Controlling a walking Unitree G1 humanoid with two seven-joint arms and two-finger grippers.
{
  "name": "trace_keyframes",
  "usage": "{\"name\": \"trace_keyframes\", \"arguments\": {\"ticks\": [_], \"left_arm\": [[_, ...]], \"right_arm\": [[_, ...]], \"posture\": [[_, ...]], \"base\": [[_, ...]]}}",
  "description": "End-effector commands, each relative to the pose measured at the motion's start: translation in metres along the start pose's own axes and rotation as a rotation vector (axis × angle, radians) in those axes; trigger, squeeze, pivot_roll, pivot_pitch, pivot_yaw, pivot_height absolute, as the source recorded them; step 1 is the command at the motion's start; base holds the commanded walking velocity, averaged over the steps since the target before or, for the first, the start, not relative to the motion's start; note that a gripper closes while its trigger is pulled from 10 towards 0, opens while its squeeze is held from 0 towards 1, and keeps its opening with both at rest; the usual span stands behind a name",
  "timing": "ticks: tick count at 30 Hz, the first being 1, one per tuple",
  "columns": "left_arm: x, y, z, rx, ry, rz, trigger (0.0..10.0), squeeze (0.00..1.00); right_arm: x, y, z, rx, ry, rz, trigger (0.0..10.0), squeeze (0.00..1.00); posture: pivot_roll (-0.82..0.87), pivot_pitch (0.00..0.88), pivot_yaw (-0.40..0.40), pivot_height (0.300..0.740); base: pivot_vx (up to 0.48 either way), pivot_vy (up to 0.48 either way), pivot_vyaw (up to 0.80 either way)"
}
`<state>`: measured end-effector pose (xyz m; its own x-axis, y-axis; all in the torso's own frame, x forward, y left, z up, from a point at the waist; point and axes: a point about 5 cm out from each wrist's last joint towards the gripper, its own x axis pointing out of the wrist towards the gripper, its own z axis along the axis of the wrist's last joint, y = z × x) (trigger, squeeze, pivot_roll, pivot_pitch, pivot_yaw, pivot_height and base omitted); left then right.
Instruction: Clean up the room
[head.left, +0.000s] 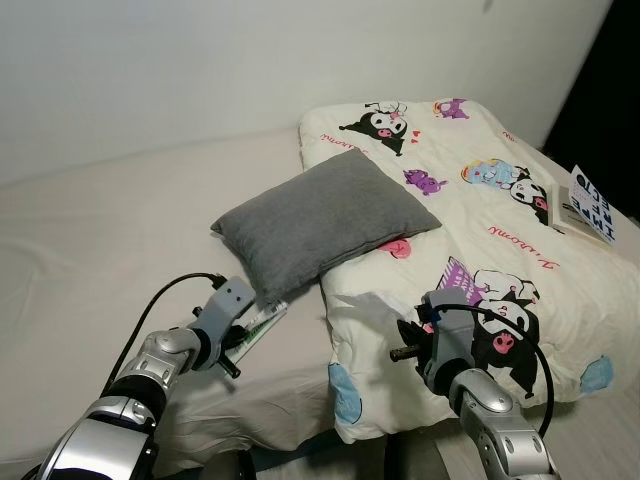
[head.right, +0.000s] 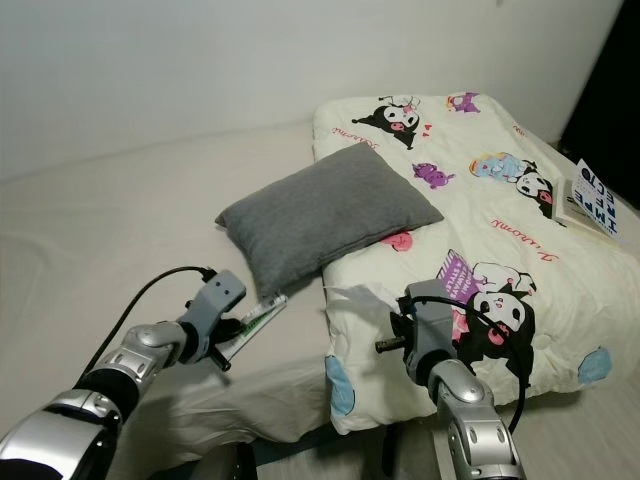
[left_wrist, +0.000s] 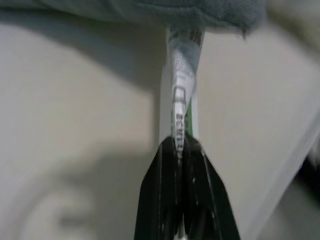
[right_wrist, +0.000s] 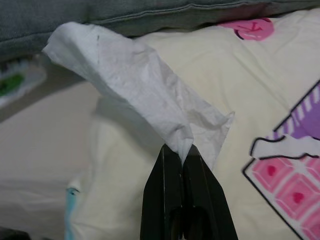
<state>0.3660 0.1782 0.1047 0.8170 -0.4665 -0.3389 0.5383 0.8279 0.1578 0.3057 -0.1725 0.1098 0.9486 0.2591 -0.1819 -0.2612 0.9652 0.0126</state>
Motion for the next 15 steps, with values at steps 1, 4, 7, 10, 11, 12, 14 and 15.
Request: {"name": "trace_keyframes", "arguments": {"ticks": [1, 4, 7, 10, 11, 12, 14, 15], "left_arm": [[-0.009, 0.012, 0.004, -0.082, -0.073, 0.032, 0.0, 0.0], [-0.023, 0.021, 0.008, -0.174, -0.185, 0.066, 0.0, 0.0], [-0.034, 0.024, 0.003, -0.176, -0.201, 0.069, 0.0, 0.0], [-0.05, 0.027, -0.014, -0.084, -0.124, 0.071, 0.0, 0.0], [-0.05, 0.027, -0.014, -0.084, -0.124, 0.071, 0.0, 0.0], [-0.056, 0.027, -0.021, -0.047, -0.093, 0.07, 0.0, 0.0], [-0.062, 0.027, -0.028, -0.013, -0.067, 0.061, 0.0, 0.0], [-0.068, 0.024, -0.032, -0.008, -0.059, 0.035, 0.0, 0.0]], "right_arm": [[0.002, 0.003, -0.002, 0.036, 0.005, 0.005, 0.0, 0.0], [0.008, 0.011, 0.001, 0.049, -0.006, 0.031, 0.0, 0.0], [0.011, 0.016, 0.002, 0.049, -0.01, 0.048, 0.0, 0.0], [0.015, 0.021, 0.004, 0.048, -0.013, 0.069, 0.0, 0.0], [0.015, 0.021, 0.004, 0.048, -0.013, 0.069, 0.0, 0.0], [0.016, 0.023, 0.004, 0.047, -0.013, 0.075, 0.0, 0.0], [0.017, 0.024, 0.004, 0.046, -0.012, 0.082, 0.0, 0.0], [0.018, 0.025, 0.004, 0.045, -0.011, 0.089, 0.0, 0.0]], "posture": [[-0.03, 0.2, 0.03, 0.596], [-0.02, 0.179, 0.021, 0.596], [-0.03, 0.164, 0.013, 0.596], [-0.02, 0.143, -0.001, 0.596], [-0.02, 0.143, -0.001, 0.596], [-0.02, 0.138, -0.006, 0.596], [-0.02, 0.131, -0.015, 0.596], [-0.02, 0.125, -0.023, 0.596]], "base": [[0.0, 0.0, 0.0], [0.0, 0.0, 0.0], [0.0, 0.0, 0.0], [0.0, 0.0, 0.0], [0.0, 0.0, 0.0], [0.0, 0.0, 0.0], [0.0, 0.0, 0.0], [0.0, 0.0, 0.0]]}}
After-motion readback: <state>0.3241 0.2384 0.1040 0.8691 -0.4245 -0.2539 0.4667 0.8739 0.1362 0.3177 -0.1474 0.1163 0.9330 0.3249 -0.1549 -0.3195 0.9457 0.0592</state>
